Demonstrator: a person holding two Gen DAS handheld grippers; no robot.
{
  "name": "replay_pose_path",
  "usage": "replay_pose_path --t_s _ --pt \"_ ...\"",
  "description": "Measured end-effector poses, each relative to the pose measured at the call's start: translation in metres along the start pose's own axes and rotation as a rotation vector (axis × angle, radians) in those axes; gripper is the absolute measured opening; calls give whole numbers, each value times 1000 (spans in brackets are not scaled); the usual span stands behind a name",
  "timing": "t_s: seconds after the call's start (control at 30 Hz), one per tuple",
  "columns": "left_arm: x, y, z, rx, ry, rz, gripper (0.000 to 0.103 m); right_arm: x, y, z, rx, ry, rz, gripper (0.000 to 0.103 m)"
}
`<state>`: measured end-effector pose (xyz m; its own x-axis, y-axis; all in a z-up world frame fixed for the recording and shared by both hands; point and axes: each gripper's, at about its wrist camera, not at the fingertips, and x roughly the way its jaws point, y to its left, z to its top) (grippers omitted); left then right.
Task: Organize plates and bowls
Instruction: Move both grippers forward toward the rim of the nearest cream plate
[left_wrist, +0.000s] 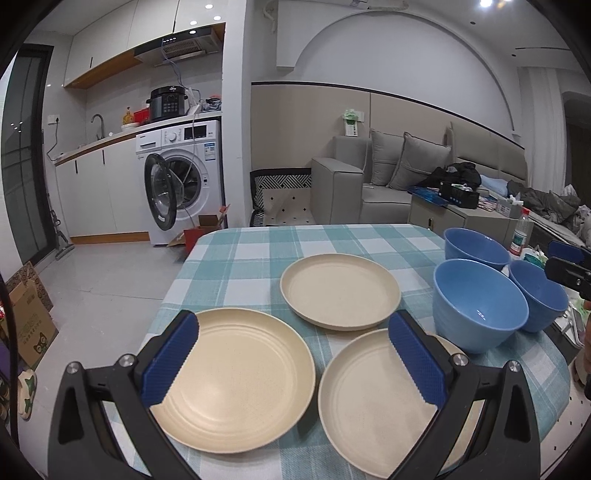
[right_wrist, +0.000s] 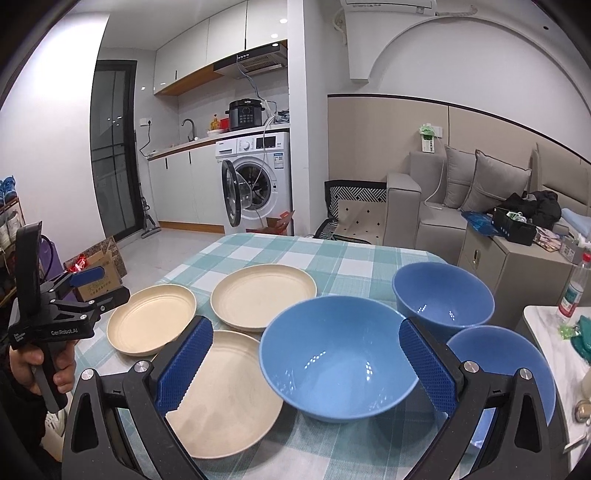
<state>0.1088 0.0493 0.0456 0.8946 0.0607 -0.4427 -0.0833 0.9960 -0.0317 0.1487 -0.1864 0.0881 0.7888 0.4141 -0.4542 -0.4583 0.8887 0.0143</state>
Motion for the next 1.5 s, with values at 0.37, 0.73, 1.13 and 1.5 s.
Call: replay_pose_path --t_s 0.37,0.73,1.13,1.5 --pt "20 11 22 13 -2 55 103 36 -9 36 12 47 50 103" --pt "43 15 40 -3 18 47 103 73 -19 65 34 98 71 103" --pt "70 13 54 23 49 59 103 113 -26 91 38 156 91 103" --pt "95 13 60 22 86 50 103 152 -28 103 40 219 99 103"
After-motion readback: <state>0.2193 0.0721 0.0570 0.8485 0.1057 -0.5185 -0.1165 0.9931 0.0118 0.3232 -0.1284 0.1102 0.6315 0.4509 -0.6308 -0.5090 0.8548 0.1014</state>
